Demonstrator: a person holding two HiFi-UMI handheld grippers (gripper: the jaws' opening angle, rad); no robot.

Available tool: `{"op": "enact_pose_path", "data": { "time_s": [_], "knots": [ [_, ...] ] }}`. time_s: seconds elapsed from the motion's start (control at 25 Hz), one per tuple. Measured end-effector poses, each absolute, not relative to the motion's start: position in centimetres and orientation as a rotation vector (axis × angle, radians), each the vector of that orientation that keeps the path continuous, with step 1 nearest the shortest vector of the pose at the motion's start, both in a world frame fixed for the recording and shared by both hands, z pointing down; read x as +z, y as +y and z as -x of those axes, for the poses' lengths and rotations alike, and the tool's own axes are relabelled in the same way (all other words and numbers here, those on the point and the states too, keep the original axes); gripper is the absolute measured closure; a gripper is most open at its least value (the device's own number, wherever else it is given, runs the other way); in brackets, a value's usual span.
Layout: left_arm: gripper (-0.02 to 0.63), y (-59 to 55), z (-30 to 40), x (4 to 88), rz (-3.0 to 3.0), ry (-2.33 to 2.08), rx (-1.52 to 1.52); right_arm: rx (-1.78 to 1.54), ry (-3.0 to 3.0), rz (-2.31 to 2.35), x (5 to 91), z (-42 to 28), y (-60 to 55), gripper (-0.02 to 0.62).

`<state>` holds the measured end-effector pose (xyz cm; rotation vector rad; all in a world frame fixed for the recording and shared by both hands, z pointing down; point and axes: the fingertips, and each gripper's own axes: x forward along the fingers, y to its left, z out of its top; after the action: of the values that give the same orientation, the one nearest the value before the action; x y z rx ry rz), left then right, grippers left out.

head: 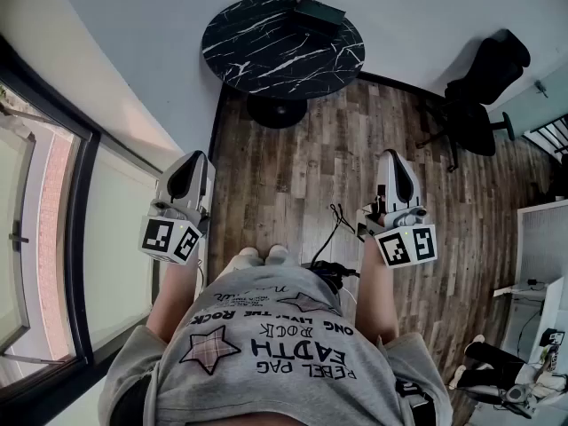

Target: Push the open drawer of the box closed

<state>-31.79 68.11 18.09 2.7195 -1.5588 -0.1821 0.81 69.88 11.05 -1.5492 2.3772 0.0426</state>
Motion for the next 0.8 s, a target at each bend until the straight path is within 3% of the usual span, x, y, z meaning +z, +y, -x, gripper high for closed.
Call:
{"op": "enact_pose_path", "data": {
  "time_s": [0.8],
  "knots": [
    [0.597, 64.9, 27.3, 18.8, -2.679, -1.620, -0.129, -0.050, 2.387, 1.408, 12.4, -5.1, 67.6, 0.583]
  ]
}}
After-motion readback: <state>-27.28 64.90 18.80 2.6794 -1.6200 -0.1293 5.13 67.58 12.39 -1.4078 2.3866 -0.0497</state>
